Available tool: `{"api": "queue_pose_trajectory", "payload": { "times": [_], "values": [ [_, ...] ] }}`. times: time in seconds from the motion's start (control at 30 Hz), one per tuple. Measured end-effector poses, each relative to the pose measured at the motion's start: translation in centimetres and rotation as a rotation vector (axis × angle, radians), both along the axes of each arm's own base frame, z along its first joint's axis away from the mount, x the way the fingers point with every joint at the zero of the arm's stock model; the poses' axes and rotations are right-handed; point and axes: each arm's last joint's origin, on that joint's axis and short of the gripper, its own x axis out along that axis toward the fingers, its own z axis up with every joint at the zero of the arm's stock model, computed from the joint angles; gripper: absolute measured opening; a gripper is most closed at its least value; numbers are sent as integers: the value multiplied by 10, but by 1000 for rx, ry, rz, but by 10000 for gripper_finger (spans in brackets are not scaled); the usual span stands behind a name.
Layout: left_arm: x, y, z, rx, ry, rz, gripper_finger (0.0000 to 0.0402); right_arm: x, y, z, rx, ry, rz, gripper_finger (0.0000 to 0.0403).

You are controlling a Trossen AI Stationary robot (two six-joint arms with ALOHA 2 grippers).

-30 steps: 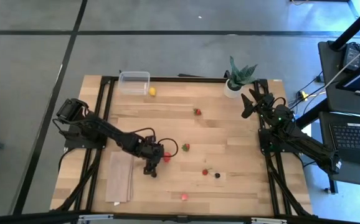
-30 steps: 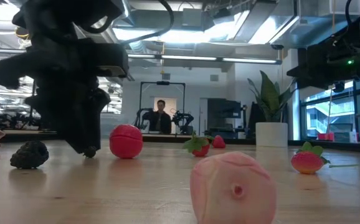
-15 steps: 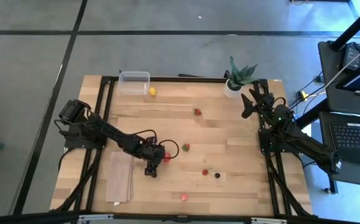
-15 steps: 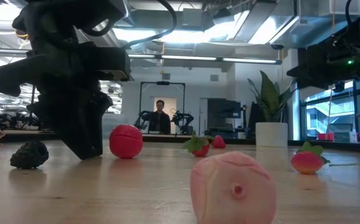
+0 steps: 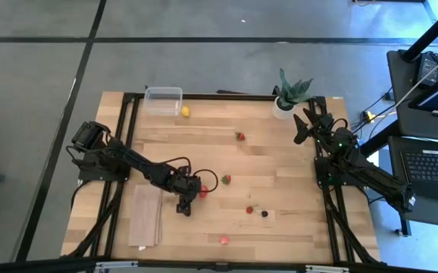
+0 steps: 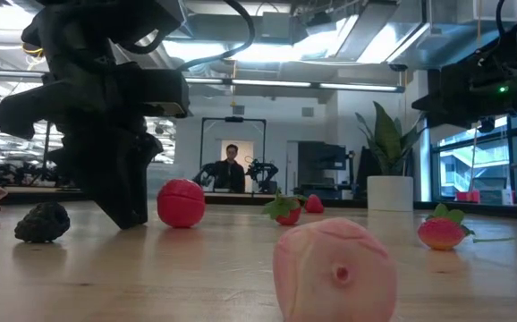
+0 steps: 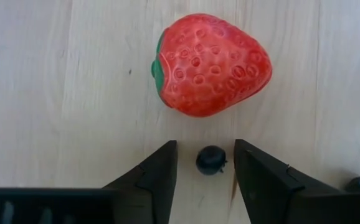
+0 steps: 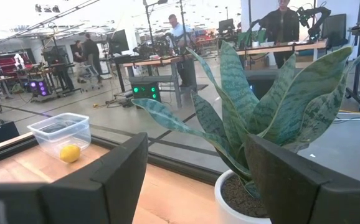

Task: Pick and placing Produce into tupperware
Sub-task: Put the blueberry into the transparent container

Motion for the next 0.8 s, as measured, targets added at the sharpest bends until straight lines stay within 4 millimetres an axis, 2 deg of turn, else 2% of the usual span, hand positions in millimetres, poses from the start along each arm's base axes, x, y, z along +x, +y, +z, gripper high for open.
{"api": "queue_pose_trajectory", "payload": {
  "times": [0.43,0.8],
  "values": [
    [-2,-1,-1,-30,34,-16,113,0,0,0,0,0,0,269],
    [-3,-1,-2,-36,47,-21,124,0,0,0,0,0,0,269]
  ]
}}
